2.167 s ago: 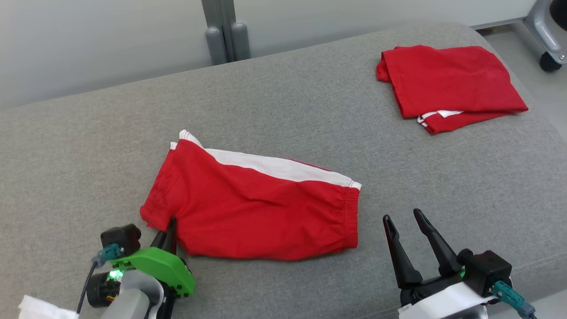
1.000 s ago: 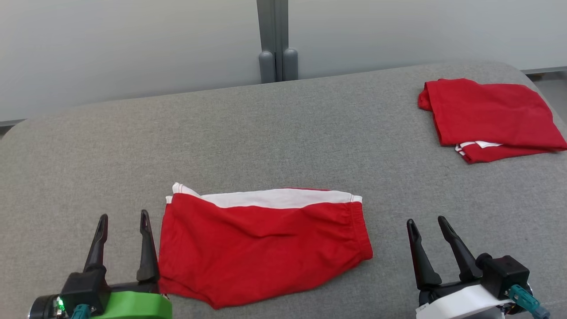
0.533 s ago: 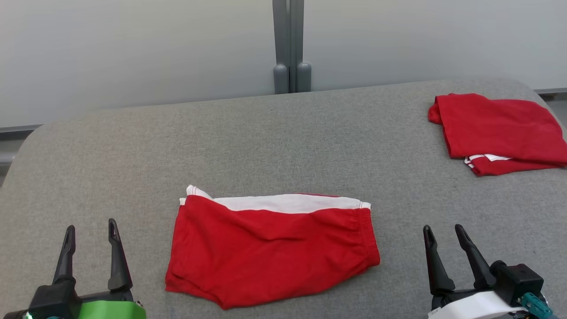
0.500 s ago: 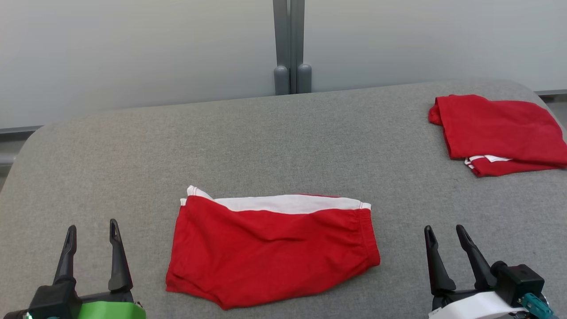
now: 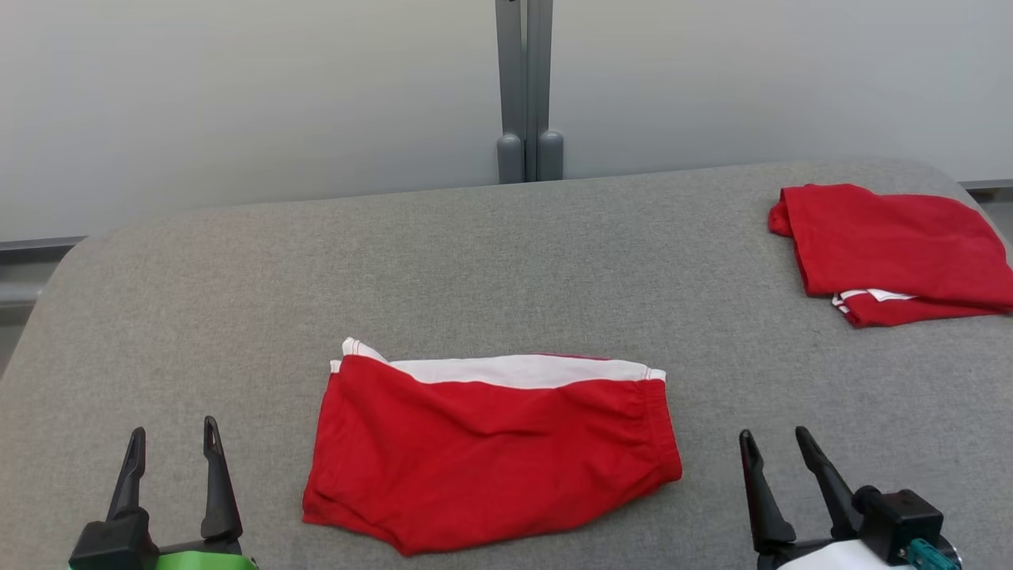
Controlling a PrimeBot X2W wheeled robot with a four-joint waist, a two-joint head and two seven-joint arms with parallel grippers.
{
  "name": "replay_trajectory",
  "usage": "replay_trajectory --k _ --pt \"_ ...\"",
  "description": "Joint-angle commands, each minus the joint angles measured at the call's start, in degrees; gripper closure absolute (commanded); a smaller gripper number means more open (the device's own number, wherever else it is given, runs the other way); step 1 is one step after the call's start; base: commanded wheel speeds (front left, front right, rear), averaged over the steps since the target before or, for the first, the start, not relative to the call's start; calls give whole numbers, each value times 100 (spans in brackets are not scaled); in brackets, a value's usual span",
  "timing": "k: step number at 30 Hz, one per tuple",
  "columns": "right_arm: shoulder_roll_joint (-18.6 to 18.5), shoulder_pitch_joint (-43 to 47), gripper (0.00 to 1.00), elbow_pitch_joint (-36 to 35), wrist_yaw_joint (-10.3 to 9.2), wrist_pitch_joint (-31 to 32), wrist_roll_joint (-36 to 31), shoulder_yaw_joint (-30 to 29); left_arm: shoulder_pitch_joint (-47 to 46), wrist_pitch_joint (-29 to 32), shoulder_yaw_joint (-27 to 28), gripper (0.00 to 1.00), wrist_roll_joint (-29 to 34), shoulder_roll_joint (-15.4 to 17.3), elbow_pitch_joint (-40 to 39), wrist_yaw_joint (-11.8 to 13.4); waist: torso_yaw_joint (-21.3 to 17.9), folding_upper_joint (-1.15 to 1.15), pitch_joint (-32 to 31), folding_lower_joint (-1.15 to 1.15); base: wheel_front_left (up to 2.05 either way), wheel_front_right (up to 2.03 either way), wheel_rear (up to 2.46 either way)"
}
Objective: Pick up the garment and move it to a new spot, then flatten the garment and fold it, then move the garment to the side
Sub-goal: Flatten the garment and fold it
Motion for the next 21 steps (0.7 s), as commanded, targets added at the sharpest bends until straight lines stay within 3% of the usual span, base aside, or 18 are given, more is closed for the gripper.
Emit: replay_trajectory --k 1,11,21 --pt "-21 -129 0 36 -1 -14 -57 63 31 -13 22 0 24 -26 5 -34 11 0 17 0 0 0 0" --pt "-57 -1460 0 914 -2 393 -323 698 -150 -14 11 0 178 -128 36 -91 133 0 162 0 0 0 0" --pt "14 -2123 0 2899 -2 312 -245 970 -281 -13 -58 0 267 -222 72 -135 304 0 354 0 0 0 0"
